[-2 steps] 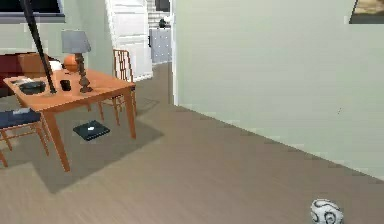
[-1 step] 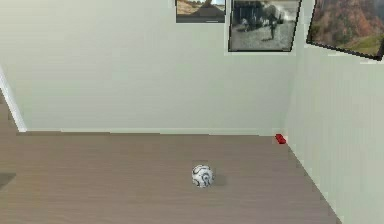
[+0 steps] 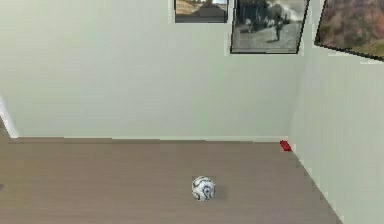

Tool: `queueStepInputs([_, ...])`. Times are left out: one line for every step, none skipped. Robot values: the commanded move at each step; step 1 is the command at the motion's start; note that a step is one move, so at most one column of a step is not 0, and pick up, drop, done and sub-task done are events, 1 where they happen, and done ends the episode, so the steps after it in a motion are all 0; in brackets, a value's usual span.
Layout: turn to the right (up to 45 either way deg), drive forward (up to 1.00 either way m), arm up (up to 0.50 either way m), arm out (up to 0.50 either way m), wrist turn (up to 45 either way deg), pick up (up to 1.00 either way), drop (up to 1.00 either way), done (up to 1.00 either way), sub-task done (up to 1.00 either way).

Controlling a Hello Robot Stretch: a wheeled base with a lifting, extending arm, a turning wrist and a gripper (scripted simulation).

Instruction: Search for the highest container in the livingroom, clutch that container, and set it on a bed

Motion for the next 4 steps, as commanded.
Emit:
queueStepInputs([-45.0, 0.0, 0.0, 0.0, 0.0, 0.0, 0.0, 0.0, 0.0])
queueStepInputs([-39.0, 0.0, 0.0, 0.0, 0.0, 0.0, 0.0, 0.0, 0.0])
queueStepInputs([0.0, 1.0, 0.0, 0.0, 0.0, 0.0, 0.0, 0.0, 0.0])
queueStepInputs([-6.0, 0.0, 0.0, 0.0, 0.0, 0.0, 0.0, 0.0, 0.0])
